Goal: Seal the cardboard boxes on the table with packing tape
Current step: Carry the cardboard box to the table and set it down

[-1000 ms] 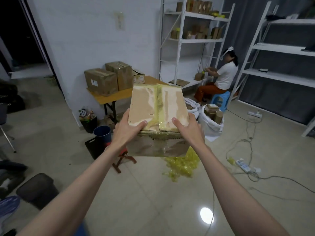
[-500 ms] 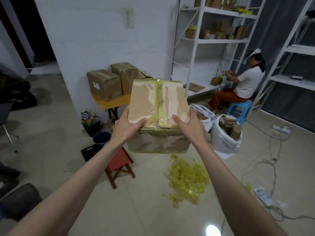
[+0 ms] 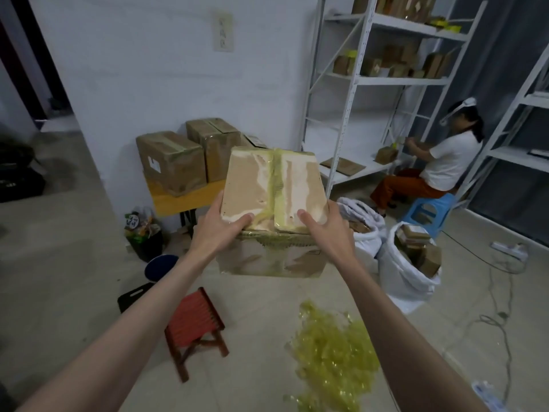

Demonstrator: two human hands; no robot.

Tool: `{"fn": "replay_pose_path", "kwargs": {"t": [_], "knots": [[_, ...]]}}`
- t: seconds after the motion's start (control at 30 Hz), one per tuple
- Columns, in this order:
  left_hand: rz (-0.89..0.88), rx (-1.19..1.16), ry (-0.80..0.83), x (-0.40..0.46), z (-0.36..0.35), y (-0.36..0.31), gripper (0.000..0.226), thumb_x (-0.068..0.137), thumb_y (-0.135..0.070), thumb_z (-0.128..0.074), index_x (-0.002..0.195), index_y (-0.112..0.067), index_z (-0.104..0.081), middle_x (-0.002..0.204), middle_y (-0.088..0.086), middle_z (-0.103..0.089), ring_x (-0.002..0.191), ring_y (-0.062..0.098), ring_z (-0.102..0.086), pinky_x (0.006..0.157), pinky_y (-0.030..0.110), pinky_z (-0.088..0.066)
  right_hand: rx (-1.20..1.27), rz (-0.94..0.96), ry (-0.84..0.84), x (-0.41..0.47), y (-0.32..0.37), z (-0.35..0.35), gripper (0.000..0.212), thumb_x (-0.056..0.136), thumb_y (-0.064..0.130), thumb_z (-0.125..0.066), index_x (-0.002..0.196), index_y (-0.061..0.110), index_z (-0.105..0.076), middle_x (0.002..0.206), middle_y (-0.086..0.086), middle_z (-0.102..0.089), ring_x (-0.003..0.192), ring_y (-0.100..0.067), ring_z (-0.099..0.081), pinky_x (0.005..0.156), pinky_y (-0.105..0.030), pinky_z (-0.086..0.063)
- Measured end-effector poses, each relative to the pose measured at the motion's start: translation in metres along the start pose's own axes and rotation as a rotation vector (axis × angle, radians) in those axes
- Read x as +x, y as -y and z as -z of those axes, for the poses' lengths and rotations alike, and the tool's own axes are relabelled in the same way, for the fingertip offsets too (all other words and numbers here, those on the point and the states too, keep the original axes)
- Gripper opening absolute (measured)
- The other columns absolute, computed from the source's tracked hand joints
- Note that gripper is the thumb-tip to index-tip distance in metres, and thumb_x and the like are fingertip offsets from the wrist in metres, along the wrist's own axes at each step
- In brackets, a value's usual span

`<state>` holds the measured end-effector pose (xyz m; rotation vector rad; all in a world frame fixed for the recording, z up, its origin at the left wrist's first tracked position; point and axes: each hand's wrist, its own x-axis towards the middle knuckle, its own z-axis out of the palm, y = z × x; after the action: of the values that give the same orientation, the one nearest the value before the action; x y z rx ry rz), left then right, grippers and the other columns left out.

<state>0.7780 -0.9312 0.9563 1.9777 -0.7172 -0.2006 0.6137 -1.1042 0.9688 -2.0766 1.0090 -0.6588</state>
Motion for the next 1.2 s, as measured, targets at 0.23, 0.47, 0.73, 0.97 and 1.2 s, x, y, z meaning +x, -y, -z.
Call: {"fn": "replay_pose_path", "kwargs": {"t": [0.23,0.47,0.73,0.97,1.2], "knots": [[-0.052,-0.066,0.014,0.155,-0.002,0.011,0.074,0.084,-0.047,-0.074,0.148,-0.039,-0.036,0.128,-0.015,-0.055,0.110,0.010,-0.051,0.095,0.036,-0.046,-0.011,-0.049,-0.025,0.138,0.033,-0.048,0.075,0.090,0.064,-0.061,0.148,0.023,-0.038,0.143,-0.005,-0.053,0.134,-0.034,-0.047,0.102,-0.046,-0.039],[-0.029,-0.068,0.092,0.269,-0.034,0.017,0.081,0.084,-0.048,-0.074,0.152,-0.039,-0.029,0.141,-0.008,-0.056,0.123,0.019,-0.055,0.103,0.045,-0.047,-0.075,-0.095,-0.059,0.249,0.026,-0.075,0.077,0.088,0.066,-0.060,0.148,0.023,-0.038,0.142,-0.003,-0.055,0.128,-0.032,-0.052,0.099,-0.047,-0.044],[0.006,-0.050,0.116,0.407,-0.100,0.038,0.084,0.083,-0.055,-0.072,0.153,-0.044,-0.027,0.139,-0.013,-0.056,0.120,0.016,-0.055,0.093,0.035,-0.046,-0.073,-0.126,-0.049,0.391,-0.008,-0.106,0.079,0.088,0.067,-0.061,0.150,0.021,-0.038,0.144,-0.003,-0.055,0.130,-0.034,-0.052,0.102,-0.049,-0.046],[0.002,-0.041,0.138,0.535,-0.175,0.028,0.087,0.080,-0.058,-0.073,0.153,-0.046,-0.026,0.127,-0.024,-0.054,0.117,0.009,-0.053,0.089,0.031,-0.044,-0.019,-0.159,-0.049,0.532,-0.049,-0.113,0.083,0.088,0.067,-0.062,0.152,0.023,-0.035,0.147,-0.005,-0.053,0.132,-0.034,-0.051,0.102,-0.048,-0.044],[0.081,-0.040,0.139,0.623,-0.240,0.029,0.092,0.075,-0.066,-0.070,0.152,-0.050,-0.023,0.139,-0.018,-0.055,0.129,0.017,-0.051,0.094,0.032,-0.045,-0.060,-0.182,-0.023,0.639,-0.077,-0.110,0.083,0.088,0.068,-0.061,0.152,0.024,-0.035,0.147,-0.009,-0.052,0.134,-0.037,-0.049,0.106,-0.051,-0.043]]}}
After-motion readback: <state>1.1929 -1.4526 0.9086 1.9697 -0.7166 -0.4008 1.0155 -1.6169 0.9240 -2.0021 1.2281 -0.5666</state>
